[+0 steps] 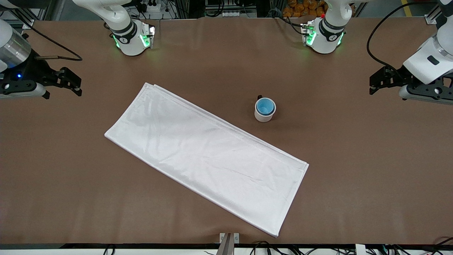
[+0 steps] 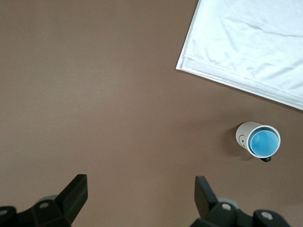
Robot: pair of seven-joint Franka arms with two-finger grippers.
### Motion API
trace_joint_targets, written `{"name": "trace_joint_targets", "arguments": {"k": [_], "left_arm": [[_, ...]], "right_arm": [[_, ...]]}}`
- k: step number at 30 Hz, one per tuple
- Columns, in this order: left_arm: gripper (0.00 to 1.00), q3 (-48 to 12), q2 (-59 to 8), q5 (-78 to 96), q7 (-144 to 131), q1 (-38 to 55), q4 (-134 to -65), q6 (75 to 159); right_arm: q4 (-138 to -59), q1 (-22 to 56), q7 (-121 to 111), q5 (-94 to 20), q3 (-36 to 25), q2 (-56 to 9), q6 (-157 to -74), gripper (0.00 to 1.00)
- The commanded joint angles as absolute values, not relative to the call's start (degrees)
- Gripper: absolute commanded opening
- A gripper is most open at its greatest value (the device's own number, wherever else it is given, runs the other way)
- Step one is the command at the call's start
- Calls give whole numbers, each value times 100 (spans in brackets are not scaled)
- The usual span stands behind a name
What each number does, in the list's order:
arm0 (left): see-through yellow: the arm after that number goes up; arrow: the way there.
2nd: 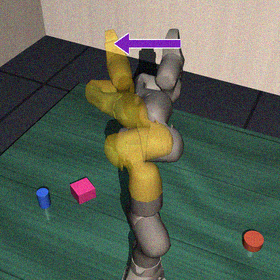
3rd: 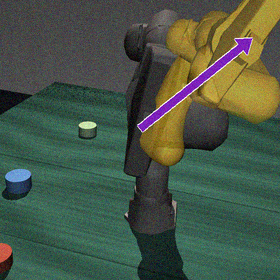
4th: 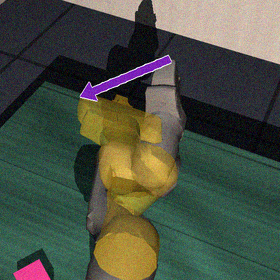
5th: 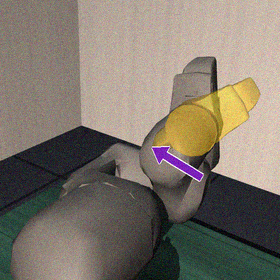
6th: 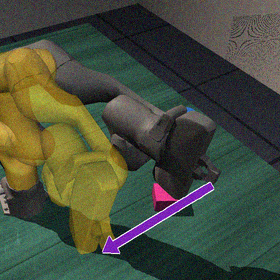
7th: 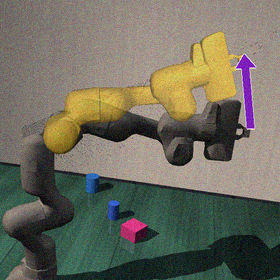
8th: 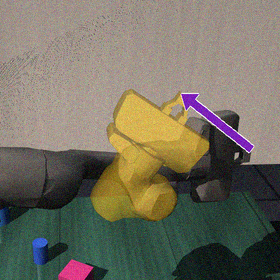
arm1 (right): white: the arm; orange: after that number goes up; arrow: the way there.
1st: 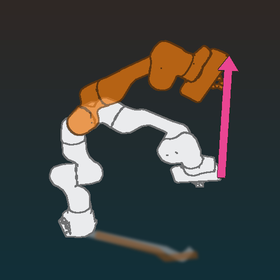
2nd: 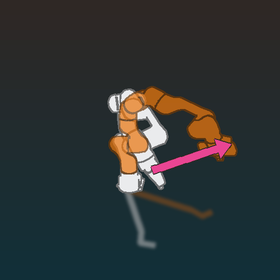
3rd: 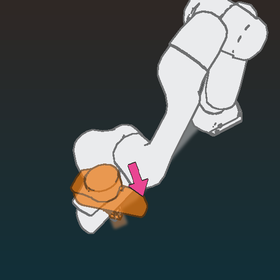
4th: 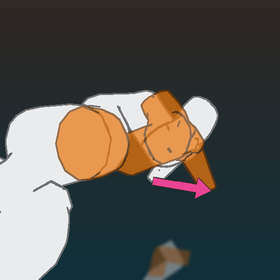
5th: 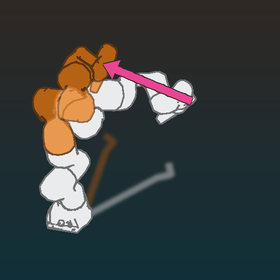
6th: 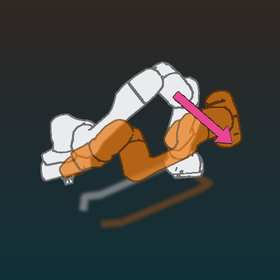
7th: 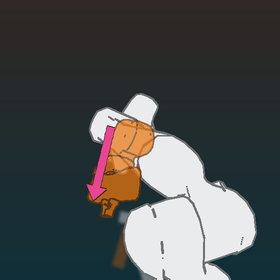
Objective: Place blue cup into white mug on table
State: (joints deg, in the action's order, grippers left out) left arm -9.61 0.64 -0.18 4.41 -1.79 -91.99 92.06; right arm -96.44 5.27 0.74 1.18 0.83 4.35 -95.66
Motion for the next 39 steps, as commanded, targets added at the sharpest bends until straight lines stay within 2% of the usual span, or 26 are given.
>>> {"name": "trace_joint_targets", "arguments": {"k": [1,39], "left_arm": [[100,-940,53,123,519,-176,-9105,9088],[100,-932,-18,88,185,-141,-8938,9097]], "right_arm": [[-9650,519,9,18,88,519,-9562,100],[-9642,519,0,18,88,519,-9571,100]]}}
